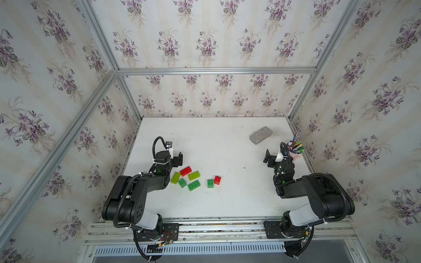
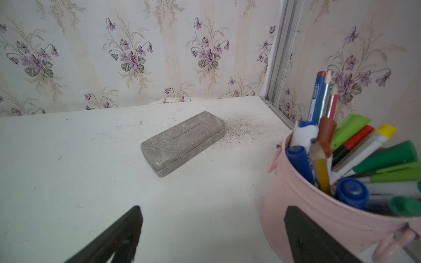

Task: Assemble a spoon with lego
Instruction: Pick up the lego brick from the center of the board.

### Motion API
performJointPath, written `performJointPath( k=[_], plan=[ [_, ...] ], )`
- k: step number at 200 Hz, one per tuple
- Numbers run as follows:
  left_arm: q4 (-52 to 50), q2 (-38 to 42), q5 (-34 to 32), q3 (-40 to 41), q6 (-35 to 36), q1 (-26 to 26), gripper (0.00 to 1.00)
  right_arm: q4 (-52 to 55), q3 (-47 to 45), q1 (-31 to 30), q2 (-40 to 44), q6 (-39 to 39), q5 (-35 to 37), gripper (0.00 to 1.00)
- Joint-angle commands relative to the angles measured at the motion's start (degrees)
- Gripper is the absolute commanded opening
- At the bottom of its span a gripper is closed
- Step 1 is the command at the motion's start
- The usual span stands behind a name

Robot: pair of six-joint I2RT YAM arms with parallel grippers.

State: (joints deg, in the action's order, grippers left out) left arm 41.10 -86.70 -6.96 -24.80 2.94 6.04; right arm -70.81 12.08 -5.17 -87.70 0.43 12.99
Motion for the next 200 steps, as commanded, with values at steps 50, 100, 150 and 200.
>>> performJointPath(
  k=[50, 100, 150, 200],
  plan=[
    [1.7, 0.14, -0.31, 0.06, -0.91, 0.02, 1.0, -2.14, 0.41, 0.25, -0.01, 0.8, -0.14, 1.0],
    [1.7, 0.12, -0.25, 0.06, -0.91, 0.02, 1.0, -2.23, 0.32, 0.25, -0.04, 0.76, -0.16, 1.0],
    [1.78, 0.19, -0.26, 0.07, -0.92, 0.02, 1.0, -2.23, 0.34, 0.25, -0.03, 0.79, -0.16, 1.0],
    [-22.0, 16.21, -1.62, -7.34, -2.86, 2.46, 1.0, 11.44, 1.93, -3.58, 13.19, -8.16, -10.88, 1.0]
  ],
)
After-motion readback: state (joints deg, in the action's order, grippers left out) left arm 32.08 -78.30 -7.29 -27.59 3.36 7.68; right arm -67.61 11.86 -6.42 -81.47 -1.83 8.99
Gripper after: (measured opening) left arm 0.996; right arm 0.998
